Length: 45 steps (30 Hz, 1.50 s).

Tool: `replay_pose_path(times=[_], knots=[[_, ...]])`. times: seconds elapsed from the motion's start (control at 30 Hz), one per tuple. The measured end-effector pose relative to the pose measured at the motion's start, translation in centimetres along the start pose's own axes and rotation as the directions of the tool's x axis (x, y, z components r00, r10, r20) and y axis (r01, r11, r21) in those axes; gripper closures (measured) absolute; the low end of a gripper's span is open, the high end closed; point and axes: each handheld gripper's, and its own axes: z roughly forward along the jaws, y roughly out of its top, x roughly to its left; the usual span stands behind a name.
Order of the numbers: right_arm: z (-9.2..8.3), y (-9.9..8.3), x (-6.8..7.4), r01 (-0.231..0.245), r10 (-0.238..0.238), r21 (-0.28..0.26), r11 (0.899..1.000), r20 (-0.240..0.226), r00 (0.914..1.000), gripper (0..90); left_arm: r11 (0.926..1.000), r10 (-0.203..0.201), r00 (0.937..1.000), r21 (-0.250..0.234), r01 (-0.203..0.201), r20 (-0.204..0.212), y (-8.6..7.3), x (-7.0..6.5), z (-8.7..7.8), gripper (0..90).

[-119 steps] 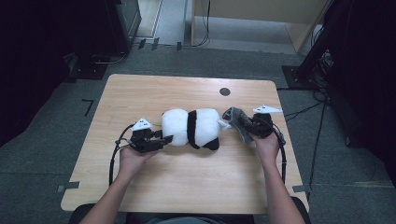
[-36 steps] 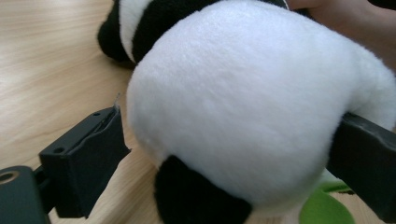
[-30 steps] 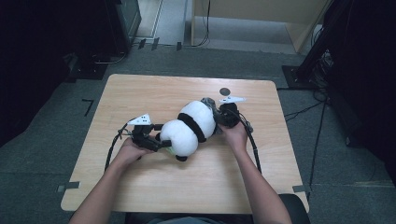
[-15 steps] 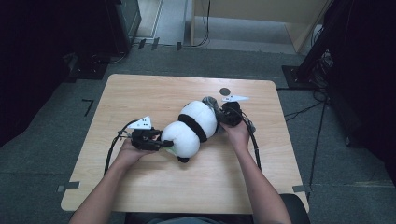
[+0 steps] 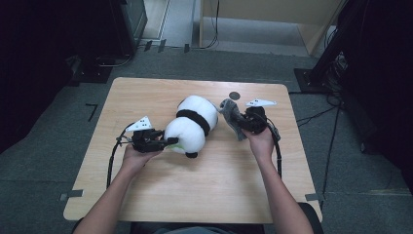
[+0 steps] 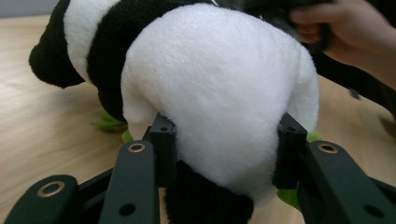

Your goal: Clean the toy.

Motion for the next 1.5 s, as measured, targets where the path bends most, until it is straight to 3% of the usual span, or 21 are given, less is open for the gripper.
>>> replay_pose_path(times=[0.17,0.3,0.47,0.57,0.7,0.83,1.0,1.1,1.3,1.4,1.5], knots=[[-1.1,0.3,1.9,0.042,-0.043,-0.026,0.999,-0.037,0.9984,78.1,0.9985,-0.028,0.9951,-0.049,0.023,-0.095,0.8,-0.6,-0.4,54.1],[-1.8,1.0,3.4,0.047,-0.051,-0.053,0.998,-0.079,0.9956,78.1,0.9954,-0.060,0.9882,-0.082,0.049,-0.141,1.4,-1.2,-0.5,53.4],[-2.6,1.9,6.1,0.095,-0.108,-0.096,0.991,-0.134,0.9851,78.1,0.9965,-0.067,0.9825,-0.061,0.057,-0.174,1.2,-1.8,-0.1,53.5],[-2.6,2.2,7.9,0.122,-0.140,-0.118,0.986,-0.167,0.9759,78.0,0.9949,-0.084,0.9807,-0.070,0.073,-0.176,1.1,-2.1,0.2,53.4],[-1.8,2.4,10.3,0.154,-0.181,-0.134,0.979,-0.218,0.9591,77.7,0.9953,-0.071,0.9813,-0.077,0.058,-0.179,1.3,-2.9,0.4,53.3],[-1.1,2.1,11.8,0.176,-0.203,-0.136,0.975,-0.228,0.9522,76.7,0.9918,-0.101,0.9798,-0.095,0.085,-0.173,1.3,-3.2,0.5,53.1],[-0.1,1.2,13.6,0.227,-0.248,-0.112,0.967,-0.250,0.9358,77.7,0.9909,-0.115,0.9782,-0.090,0.101,-0.173,1.2,-3.1,0.4,53.1],[0.3,0.5,14.2,0.248,-0.267,-0.104,0.963,-0.268,0.9257,77.8,0.9879,-0.136,0.9748,-0.097,0.120,-0.176,1.3,-3.0,0.3,53.0],[1.5,-1.3,15.2,0.320,-0.327,-0.075,0.945,-0.284,0.9013,78.0,0.9821,-0.167,0.9701,-0.117,0.148,-0.176,1.5,-3.0,0.1,52.9],[1.7,-1.7,15.1,0.321,-0.331,-0.080,0.944,-0.280,0.9012,78.1,0.9830,-0.165,0.9698,-0.109,0.147,-0.180,1.6,-3.0,0.3,52.8],[1.8,-1.9,14.9,0.319,-0.326,-0.072,0.945,-0.291,0.8993,78.2,0.9793,-0.181,0.9676,-0.122,0.161,-0.176,1.6,-3.0,0.3,52.5]])
